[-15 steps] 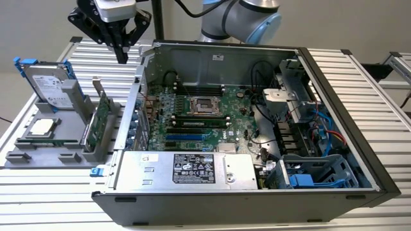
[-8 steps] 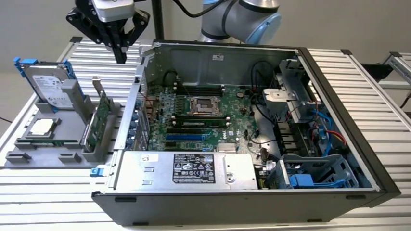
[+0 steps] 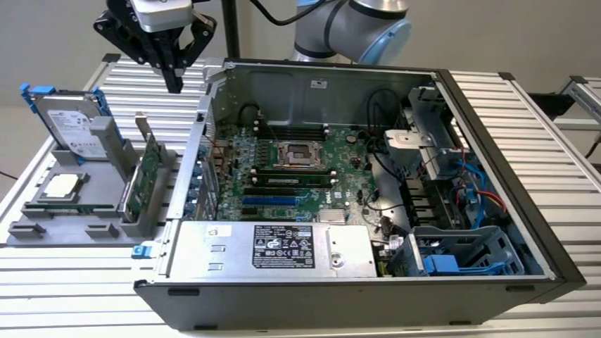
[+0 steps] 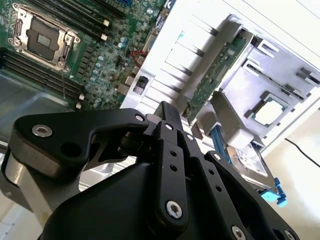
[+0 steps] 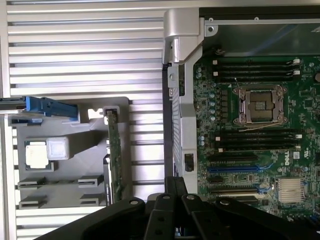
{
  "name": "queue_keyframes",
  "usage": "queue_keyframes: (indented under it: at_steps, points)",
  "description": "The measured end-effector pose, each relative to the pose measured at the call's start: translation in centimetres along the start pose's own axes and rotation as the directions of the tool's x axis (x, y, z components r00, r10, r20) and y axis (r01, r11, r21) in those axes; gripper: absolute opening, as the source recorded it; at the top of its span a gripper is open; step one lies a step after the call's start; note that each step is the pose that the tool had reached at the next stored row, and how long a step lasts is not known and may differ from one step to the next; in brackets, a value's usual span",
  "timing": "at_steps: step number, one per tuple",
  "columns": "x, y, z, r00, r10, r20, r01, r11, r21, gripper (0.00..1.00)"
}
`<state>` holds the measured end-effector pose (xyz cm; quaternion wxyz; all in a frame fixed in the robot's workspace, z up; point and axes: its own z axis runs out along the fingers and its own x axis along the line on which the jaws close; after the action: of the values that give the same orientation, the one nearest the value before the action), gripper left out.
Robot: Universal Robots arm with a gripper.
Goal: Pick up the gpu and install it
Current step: 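Reach for the gpu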
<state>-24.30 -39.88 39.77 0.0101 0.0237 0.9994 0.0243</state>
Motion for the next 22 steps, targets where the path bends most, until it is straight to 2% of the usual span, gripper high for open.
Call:
queue_keyframes:
  at_steps: [13, 22]
  points:
    - [0.04, -0.01, 0.00, 1.0000, 0.000, 0.0000, 0.000, 1.0000, -0.0009, 0.00]
    - [0.76, -0.04, -0.02, 1.0000, -0.001, -0.0002, 0.001, 1.0000, -0.0008, 0.00]
